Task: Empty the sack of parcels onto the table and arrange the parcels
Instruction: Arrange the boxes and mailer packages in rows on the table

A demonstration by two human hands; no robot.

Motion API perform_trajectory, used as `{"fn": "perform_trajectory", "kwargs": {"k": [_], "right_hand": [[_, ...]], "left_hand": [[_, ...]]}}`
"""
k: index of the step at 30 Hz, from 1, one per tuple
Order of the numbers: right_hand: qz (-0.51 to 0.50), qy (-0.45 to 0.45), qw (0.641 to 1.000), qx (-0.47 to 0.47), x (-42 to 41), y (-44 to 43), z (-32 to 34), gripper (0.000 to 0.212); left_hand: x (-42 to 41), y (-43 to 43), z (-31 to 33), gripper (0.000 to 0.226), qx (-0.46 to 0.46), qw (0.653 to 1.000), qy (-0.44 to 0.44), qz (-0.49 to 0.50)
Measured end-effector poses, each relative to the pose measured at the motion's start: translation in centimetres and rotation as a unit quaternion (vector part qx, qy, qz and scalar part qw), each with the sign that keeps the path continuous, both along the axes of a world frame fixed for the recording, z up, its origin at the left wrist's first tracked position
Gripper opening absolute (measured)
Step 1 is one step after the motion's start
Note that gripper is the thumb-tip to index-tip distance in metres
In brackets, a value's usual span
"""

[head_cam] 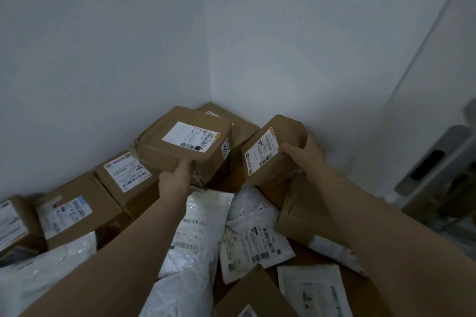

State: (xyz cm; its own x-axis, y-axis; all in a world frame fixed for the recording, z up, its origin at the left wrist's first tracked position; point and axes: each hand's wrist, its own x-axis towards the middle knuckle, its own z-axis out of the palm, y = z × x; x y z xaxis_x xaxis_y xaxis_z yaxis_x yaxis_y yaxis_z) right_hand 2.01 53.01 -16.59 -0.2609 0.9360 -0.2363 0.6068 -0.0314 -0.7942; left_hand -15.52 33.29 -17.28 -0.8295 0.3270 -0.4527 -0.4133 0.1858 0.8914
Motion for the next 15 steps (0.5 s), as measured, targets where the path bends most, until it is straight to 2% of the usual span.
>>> {"fn": "perform_trajectory", "kwargs": {"k": [3,5,6,8,9,10,11,13,15], "right_hand": [[0.002,0.019,1.000,-0.017,-0.1,-0.3,-1.2,0.109],[0.007,0.021,0.999,-0.026,-0.3,-0.5,-2.0,0.108],[0.011,0.019,0.999,-0.025,-0.4,-0.8,-2.2,0.106],[0.018,0.014,0.999,-0.023,-0.6,-1.0,-2.5,0.102],[0.021,0.009,1.000,-0.020,-0.7,-1.0,-2.6,0.102],[0.023,-0.001,1.000,-0.017,-0.7,-1.0,-2.6,0.104],[0.026,-0.015,0.999,-0.011,-0.7,-0.9,-2.7,0.108],[0.033,-0.037,0.999,-0.010,-0.5,-0.5,-2.8,0.116],[0.043,-0.038,0.998,-0.025,-0.4,0.0,-3.1,0.119]], "left_hand": [[0.9,-0.8,-1.6,0.055,-0.170,0.971,0.148,-0.081],[2.2,-1.3,-2.3,0.042,-0.213,0.930,0.252,-0.161],[2.6,-1.6,-2.7,0.037,-0.233,0.897,0.305,-0.217],[3.5,-2.0,-3.8,0.041,-0.295,0.799,0.386,-0.356],[4.0,-2.3,-4.3,0.048,-0.331,0.731,0.414,-0.429],[4.6,-2.4,-4.8,0.055,-0.356,0.667,0.431,-0.492],[5.1,-2.5,-5.3,0.060,-0.372,0.618,0.430,-0.543],[5.8,-2.6,-6.7,0.060,-0.385,0.553,0.430,-0.601],[6.3,-2.5,-7.7,0.053,-0.397,0.507,0.432,-0.631]]}}
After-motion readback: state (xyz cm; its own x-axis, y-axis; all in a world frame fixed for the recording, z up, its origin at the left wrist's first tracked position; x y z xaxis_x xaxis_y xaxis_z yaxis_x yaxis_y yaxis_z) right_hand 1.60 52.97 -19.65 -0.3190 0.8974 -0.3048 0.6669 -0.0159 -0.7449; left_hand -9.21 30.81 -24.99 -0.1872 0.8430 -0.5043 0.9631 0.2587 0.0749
